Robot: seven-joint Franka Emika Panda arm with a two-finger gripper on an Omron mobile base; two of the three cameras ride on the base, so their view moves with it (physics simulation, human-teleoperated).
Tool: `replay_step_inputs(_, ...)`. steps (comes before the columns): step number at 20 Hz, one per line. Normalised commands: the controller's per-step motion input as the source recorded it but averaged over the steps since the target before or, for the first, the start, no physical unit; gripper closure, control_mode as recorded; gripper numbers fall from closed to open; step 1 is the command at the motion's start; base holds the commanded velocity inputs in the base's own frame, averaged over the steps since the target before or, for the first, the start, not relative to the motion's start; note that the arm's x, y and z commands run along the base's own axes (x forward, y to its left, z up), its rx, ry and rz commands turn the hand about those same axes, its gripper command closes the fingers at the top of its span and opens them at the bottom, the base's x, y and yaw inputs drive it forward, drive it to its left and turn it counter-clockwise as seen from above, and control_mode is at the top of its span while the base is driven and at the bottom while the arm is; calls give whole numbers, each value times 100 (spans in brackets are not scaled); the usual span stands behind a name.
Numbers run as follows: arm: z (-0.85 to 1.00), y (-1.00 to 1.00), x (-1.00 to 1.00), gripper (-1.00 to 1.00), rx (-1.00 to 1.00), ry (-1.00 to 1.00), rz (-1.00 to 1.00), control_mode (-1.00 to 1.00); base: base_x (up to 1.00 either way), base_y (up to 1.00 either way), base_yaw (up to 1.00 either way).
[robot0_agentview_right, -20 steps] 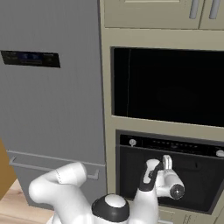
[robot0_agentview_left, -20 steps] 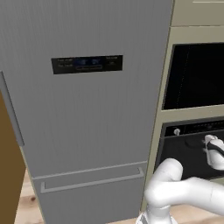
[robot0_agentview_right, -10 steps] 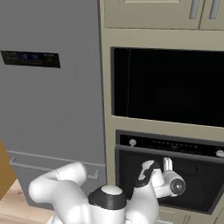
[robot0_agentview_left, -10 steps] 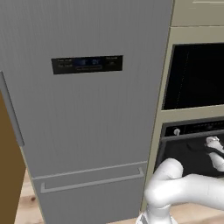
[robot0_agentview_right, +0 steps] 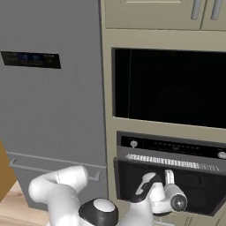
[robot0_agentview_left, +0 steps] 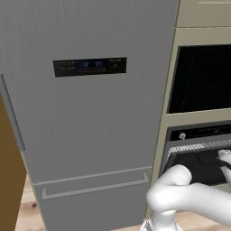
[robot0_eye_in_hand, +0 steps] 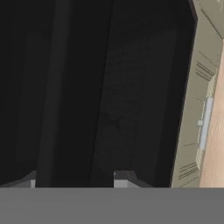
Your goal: Take the fish from the oven and place it on the plate on the counter.
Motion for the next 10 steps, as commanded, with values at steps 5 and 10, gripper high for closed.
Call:
replay_step_inputs(5,-81,-37,-95,100,-2,4,0,-100,0,0,0)
replay_step_inputs(10,-85,-35,-93,100,-4,6,0,-100,0,0,0)
